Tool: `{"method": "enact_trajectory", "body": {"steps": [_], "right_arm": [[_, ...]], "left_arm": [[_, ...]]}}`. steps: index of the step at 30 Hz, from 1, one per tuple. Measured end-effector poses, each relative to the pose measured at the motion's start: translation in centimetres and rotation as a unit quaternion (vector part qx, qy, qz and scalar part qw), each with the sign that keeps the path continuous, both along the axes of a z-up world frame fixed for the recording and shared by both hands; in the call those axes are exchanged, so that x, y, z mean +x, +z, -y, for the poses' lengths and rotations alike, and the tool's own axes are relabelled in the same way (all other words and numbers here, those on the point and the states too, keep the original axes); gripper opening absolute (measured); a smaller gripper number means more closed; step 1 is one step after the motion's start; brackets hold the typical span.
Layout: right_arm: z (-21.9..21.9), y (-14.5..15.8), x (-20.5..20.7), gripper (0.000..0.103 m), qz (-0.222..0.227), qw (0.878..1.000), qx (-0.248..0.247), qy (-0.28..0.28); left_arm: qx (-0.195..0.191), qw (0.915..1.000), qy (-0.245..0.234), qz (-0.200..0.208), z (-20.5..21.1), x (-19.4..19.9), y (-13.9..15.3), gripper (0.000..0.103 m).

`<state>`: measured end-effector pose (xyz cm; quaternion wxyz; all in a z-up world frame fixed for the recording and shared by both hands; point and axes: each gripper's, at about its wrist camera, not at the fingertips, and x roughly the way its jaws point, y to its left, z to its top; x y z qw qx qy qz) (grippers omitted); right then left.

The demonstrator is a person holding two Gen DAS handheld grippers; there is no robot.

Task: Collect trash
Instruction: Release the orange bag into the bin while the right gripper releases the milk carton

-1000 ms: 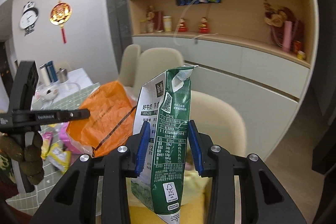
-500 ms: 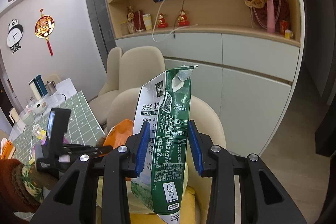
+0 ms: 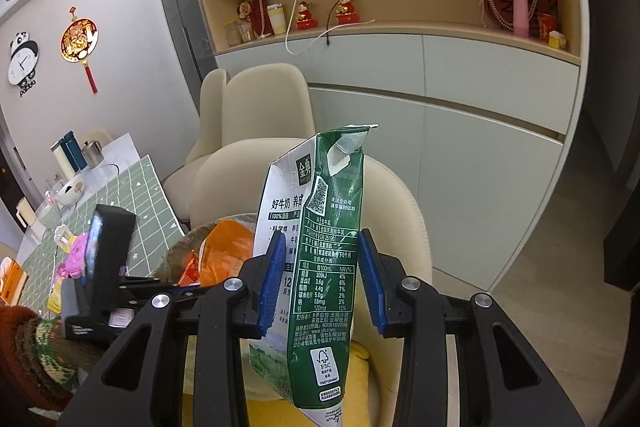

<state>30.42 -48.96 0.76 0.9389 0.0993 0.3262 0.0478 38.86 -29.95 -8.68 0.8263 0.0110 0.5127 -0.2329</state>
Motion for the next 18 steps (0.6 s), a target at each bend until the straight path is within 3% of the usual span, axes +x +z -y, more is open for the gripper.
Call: {"method": "enact_trajectory", "body": {"steps": [2,7,10,12,18], "right_arm": [[-0.8,0.2,1.1,0.035,0.007,1.000,0.006,0.010],[-4.0,-0.4,5.1,0.035,0.008,0.999,0.020,0.024],[-6.1,-2.5,7.7,0.035,-0.028,0.999,0.030,0.031],[-7.5,-4.7,9.1,0.035,-0.074,0.996,0.032,0.036],[-10.7,-9.5,9.1,0.035,-0.154,0.985,0.011,0.078]], "left_arm": [[-0.025,0.9996,0.008,0.011,-1.1,-0.5,1.3,0.032],[-0.060,0.9962,0.042,0.048,-4.5,-2.1,4.7,0.043],[-0.068,0.9932,0.069,0.063,-7.1,-3.2,6.1,0.045],[-0.073,0.9917,0.084,0.066,-8.7,-3.3,6.6,0.046],[-0.091,0.9832,0.144,0.065,-13.5,-5.2,6.9,0.047]]}}
